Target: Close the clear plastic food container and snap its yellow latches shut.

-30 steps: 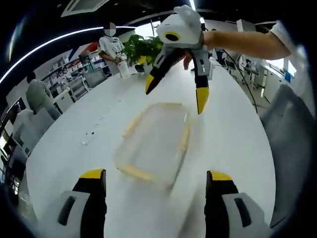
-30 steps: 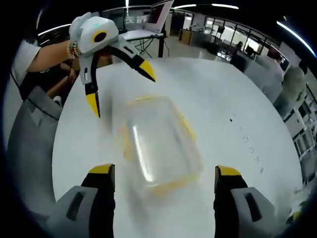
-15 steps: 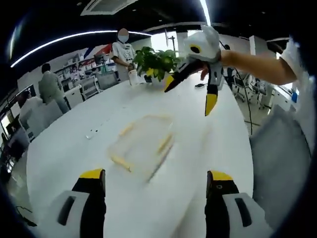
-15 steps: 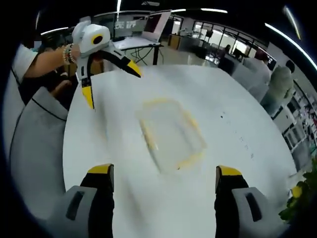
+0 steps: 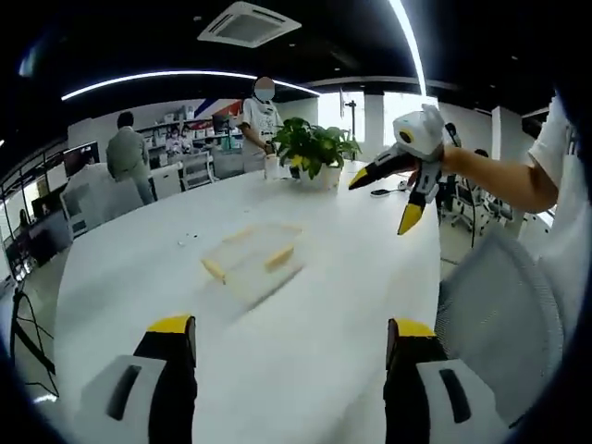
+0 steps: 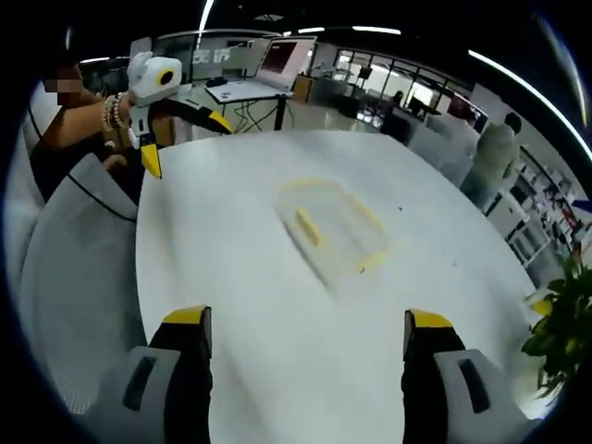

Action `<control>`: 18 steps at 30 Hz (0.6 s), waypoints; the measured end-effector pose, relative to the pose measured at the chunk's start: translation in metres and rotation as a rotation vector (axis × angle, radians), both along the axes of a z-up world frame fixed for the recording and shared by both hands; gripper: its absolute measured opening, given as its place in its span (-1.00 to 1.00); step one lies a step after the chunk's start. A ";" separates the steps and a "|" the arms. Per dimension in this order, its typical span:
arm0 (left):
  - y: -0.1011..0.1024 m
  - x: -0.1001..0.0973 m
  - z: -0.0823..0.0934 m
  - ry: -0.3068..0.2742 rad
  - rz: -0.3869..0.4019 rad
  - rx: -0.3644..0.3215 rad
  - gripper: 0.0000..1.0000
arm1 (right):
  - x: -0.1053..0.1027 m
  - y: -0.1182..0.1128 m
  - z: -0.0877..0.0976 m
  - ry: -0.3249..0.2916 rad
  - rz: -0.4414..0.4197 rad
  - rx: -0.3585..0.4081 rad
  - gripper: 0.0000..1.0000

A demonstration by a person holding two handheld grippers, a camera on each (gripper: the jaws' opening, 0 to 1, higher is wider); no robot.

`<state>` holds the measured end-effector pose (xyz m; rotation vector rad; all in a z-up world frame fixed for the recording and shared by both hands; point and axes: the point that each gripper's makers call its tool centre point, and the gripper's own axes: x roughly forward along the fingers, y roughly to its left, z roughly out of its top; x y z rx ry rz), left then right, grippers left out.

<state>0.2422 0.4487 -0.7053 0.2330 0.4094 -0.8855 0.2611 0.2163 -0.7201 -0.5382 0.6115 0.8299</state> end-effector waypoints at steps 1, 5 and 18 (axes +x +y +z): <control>0.002 -0.005 0.000 -0.004 0.008 -0.003 0.62 | -0.004 -0.001 -0.001 -0.004 -0.011 0.005 0.66; 0.011 -0.016 -0.003 -0.016 0.072 0.007 0.68 | -0.029 0.003 -0.005 -0.009 -0.071 0.069 0.69; 0.032 -0.063 -0.034 0.011 0.155 0.032 0.65 | -0.083 -0.003 -0.026 -0.026 -0.192 0.124 0.62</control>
